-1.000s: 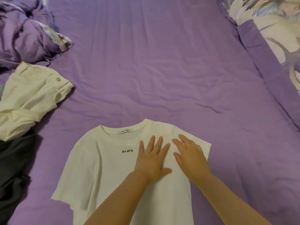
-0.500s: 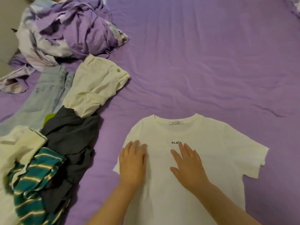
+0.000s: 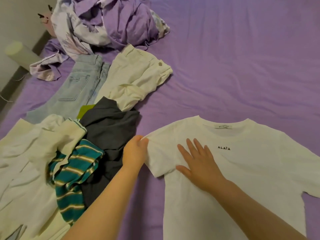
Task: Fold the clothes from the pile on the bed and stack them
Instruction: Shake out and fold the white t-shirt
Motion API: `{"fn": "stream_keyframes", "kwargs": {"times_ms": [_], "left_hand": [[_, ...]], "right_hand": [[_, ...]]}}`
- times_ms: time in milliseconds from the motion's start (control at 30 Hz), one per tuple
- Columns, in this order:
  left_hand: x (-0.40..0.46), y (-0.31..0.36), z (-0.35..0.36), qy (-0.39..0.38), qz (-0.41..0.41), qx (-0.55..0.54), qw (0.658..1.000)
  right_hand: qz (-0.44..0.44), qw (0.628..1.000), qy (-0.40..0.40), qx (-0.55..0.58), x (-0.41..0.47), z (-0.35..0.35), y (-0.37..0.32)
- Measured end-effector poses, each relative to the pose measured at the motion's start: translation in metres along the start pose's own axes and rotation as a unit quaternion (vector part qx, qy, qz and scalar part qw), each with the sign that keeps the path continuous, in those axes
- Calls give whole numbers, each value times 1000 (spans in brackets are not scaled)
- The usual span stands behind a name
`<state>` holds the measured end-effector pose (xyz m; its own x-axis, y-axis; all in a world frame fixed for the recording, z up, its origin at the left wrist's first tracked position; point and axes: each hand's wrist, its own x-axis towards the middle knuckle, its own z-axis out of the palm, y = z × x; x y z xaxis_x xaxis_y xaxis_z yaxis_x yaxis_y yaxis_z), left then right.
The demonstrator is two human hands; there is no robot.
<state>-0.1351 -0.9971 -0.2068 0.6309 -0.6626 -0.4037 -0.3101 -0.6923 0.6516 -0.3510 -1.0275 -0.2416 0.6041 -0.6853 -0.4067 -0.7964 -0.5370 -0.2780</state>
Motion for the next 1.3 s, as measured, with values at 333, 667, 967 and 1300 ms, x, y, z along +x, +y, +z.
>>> {"fn": "stream_keyframes", "kwargs": {"times_ms": [333,667,967,1300], "left_hand": [[8,-20,12,-6,-118,-161,980],[4,-22,3,43,19,-70,996],[-1,-24,13,-3,-107,-184,977],[-51,37,36,-146,93,-166,971]], "right_hand": [[38,996,-35,-68,48,13,-27],[24,996,-80,13,51,-2,-20],[66,997,13,-32,46,26,-30],[155,963,126,179,-11,-4,11]]}}
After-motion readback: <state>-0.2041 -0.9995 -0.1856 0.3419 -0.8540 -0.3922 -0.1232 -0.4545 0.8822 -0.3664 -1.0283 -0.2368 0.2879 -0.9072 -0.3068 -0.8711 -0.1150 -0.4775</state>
